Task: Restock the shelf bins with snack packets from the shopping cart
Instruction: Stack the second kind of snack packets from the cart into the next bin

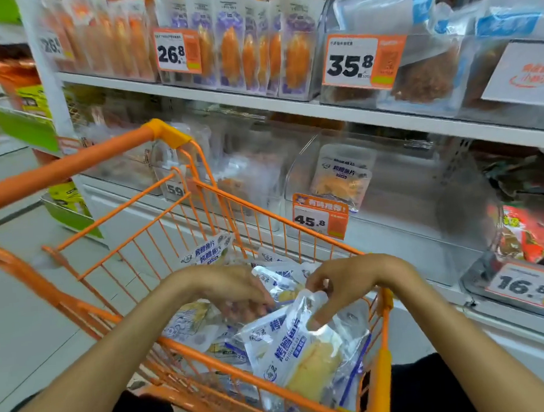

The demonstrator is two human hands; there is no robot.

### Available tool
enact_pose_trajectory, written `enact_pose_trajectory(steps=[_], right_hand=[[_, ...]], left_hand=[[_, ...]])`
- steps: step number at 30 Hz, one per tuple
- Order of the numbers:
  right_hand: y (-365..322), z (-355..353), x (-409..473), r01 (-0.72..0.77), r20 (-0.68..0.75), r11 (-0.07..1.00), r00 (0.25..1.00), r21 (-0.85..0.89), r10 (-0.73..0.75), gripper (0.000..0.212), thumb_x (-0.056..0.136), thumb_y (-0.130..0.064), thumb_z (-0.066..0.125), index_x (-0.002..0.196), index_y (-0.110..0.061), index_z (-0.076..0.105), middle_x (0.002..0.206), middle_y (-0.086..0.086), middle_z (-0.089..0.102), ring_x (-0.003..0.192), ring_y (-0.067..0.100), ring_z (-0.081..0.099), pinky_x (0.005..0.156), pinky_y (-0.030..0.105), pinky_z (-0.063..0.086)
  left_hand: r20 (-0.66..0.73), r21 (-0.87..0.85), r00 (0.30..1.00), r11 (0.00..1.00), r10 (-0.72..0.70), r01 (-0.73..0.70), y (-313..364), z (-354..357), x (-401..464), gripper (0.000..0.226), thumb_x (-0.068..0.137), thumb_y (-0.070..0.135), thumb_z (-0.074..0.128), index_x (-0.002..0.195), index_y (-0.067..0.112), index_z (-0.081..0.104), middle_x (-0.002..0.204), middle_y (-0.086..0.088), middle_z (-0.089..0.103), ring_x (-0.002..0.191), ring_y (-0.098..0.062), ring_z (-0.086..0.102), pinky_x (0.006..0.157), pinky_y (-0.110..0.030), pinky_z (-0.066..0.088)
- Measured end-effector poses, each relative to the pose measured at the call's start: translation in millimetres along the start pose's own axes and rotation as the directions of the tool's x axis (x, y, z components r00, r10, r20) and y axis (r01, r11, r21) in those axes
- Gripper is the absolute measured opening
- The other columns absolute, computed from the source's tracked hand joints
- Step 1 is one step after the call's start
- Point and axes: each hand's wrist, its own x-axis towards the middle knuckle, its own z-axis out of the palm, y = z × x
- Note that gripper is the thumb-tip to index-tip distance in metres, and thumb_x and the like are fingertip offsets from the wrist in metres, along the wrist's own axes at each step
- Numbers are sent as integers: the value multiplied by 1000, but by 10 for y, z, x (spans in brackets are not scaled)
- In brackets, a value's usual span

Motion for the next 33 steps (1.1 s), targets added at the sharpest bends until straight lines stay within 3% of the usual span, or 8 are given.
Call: enact_pose_trajectory(steps=[6, 10, 16, 20, 24, 29, 31, 33], right_hand=[[-11, 90, 41, 159, -218, 975, 968, 157, -122, 34, 78, -35, 77, 87, -5, 66, 67, 3, 58, 61, 13, 52, 60, 33, 41], [46, 32, 67, 306, -498, 901, 859, 308, -122, 13, 84, -14, 71, 93, -5, 68, 87, 6, 73, 75, 17, 70, 66, 33, 56], [-74, 23, 149, 465, -626, 549, 766, 695, 145, 24, 89, -5, 63, 113, -6, 64, 107, 14, 71, 95, 26, 69, 86, 34, 57], [-214, 85, 259, 488, -594, 357, 741, 796, 312, 25, 93, -4, 57, 118, -7, 60, 112, 12, 68, 94, 22, 66, 81, 29, 55], [-301, 78, 273, 500, -547, 223, 780, 837, 304, 23, 96, -9, 54, 118, -6, 58, 103, 6, 70, 86, 14, 68, 72, 25, 55], [-246, 14, 171, 176, -584, 844, 790, 506, 185, 57, 81, -23, 74, 124, -14, 38, 107, 1, 57, 95, 18, 60, 87, 37, 52], [-268, 69, 136, 155, -707, 967, 706, 200, 33, 48, 77, -21, 79, 109, -18, 42, 93, -1, 56, 81, 18, 58, 78, 41, 53], [-257, 149, 106, 225, -523, 971, 839, 83, -150, 44, 75, -25, 81, 104, -21, 49, 91, -6, 55, 77, 8, 53, 72, 31, 51]], left_hand=[[22, 109, 998, 992, 53, -55, -12, 50, 12, 57, 86, 48, 63, 135, 24, 48, 131, 5, 54, 119, -13, 54, 99, -28, 46], [-201, -129, 979, 989, 39, -66, -129, -88, 82, 54, 73, 37, 80, 121, 18, 63, 93, 3, 70, 80, -16, 66, 63, -25, 53], [-561, -524, 828, 776, -3, -352, -96, -314, 87, 40, 72, 21, 81, 108, 21, 65, 98, 2, 69, 81, -9, 64, 62, -15, 50], [-484, -479, 868, 797, 111, -369, -57, -302, 38, 46, 73, 37, 76, 116, 26, 64, 112, 7, 70, 106, -13, 63, 95, -31, 46], [-441, -459, 879, 796, 183, -396, -104, -307, -10, 48, 82, 9, 72, 124, 23, 55, 107, 8, 71, 92, -2, 69, 73, -14, 53], [-505, -509, 863, 801, 17, -314, -270, -511, -187, 29, 86, 13, 69, 110, 27, 63, 115, 2, 69, 99, -7, 66, 88, -28, 52], [-524, -523, 850, 806, -47, -277, -363, -581, -265, 26, 86, 9, 68, 102, 28, 63, 113, 2, 69, 107, -15, 63, 98, -37, 46], [-499, -507, 863, 836, -84, -212, -401, -581, -309, 26, 86, 6, 68, 100, 27, 63, 112, 2, 70, 105, -16, 62, 98, -37, 44]])
